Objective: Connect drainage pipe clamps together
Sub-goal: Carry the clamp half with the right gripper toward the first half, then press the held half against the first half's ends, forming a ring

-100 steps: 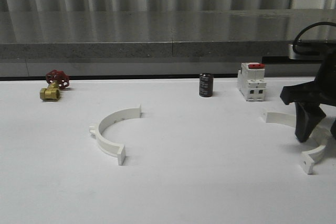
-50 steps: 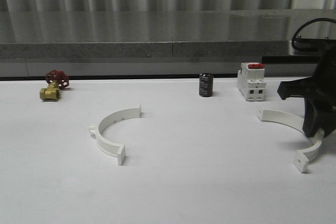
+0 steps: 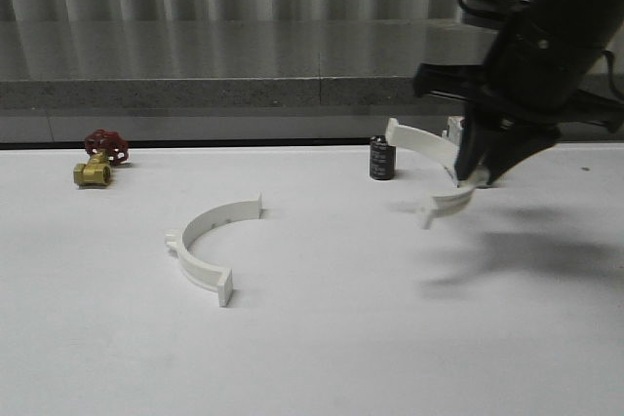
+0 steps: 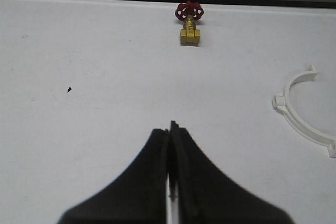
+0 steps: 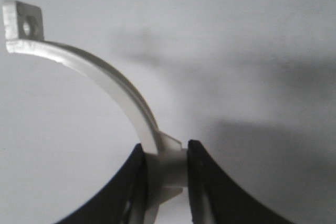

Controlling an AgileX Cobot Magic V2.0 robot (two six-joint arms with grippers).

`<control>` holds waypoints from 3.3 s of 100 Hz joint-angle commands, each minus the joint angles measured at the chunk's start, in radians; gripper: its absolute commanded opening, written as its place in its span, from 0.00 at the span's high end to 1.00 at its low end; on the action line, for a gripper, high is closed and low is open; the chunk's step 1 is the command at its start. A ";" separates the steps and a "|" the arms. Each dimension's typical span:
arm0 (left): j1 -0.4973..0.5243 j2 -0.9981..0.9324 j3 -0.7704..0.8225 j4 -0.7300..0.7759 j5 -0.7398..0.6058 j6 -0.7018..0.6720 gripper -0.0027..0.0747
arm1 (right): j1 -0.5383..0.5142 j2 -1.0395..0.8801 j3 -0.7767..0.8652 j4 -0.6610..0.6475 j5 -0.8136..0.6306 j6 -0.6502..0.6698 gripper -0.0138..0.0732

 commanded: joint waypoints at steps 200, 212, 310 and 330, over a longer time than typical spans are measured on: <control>0.001 0.002 -0.026 -0.009 -0.069 -0.002 0.99 | 0.345 0.234 -0.296 -0.302 0.037 0.656 0.80; 0.001 0.002 -0.026 -0.009 -0.069 -0.002 0.99 | 0.345 0.234 -0.296 -0.284 0.026 0.656 0.80; 0.001 0.002 -0.026 -0.009 -0.069 -0.002 0.99 | 0.353 0.267 -0.296 -0.240 0.034 0.604 0.33; 0.001 0.002 -0.026 -0.009 -0.069 -0.002 0.99 | 0.353 0.267 -0.296 -0.269 0.037 0.604 0.27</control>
